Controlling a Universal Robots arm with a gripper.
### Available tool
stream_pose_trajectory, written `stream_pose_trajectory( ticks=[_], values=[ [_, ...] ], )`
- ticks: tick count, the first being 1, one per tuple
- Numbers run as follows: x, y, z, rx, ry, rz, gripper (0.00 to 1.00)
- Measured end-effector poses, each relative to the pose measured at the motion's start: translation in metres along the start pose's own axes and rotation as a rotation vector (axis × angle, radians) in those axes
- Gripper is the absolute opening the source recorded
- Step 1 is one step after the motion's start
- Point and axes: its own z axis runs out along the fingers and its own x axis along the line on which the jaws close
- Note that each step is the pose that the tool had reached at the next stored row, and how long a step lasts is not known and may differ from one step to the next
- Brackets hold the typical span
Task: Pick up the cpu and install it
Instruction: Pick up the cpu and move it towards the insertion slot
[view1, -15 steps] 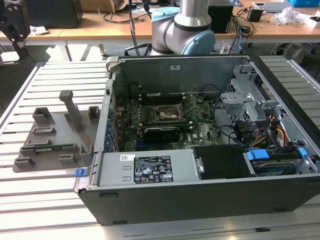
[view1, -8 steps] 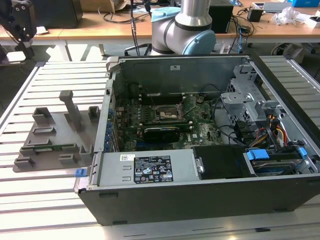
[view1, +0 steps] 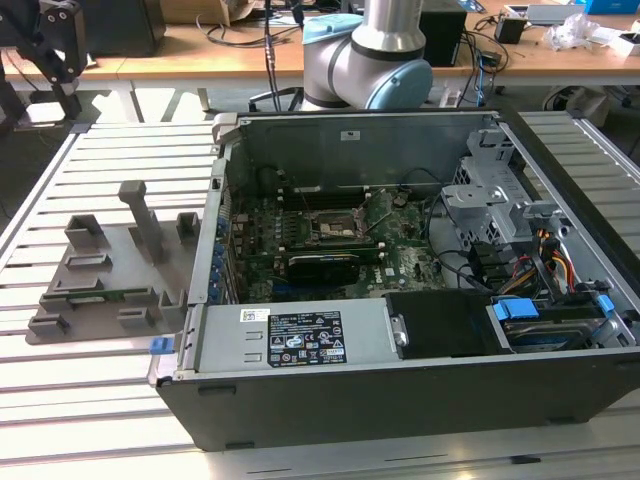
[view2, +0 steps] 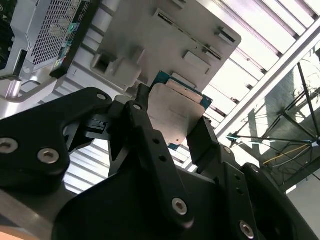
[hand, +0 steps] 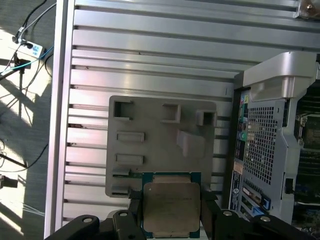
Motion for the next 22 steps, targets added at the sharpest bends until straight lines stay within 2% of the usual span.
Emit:
stream_pose_trajectory(
  ticks=[9,12,22],
  values=[
    [-0.0268,-0.0021,0.0008,0.0,0.0003,0.0,0.55],
    [-0.0328,-0.0026,0.001,-0.0001,0.0003,0.0,0.55],
    [-0.0602,-0.0048,0.0017,0.0,0.0006,0.0,0.55]
  ],
)
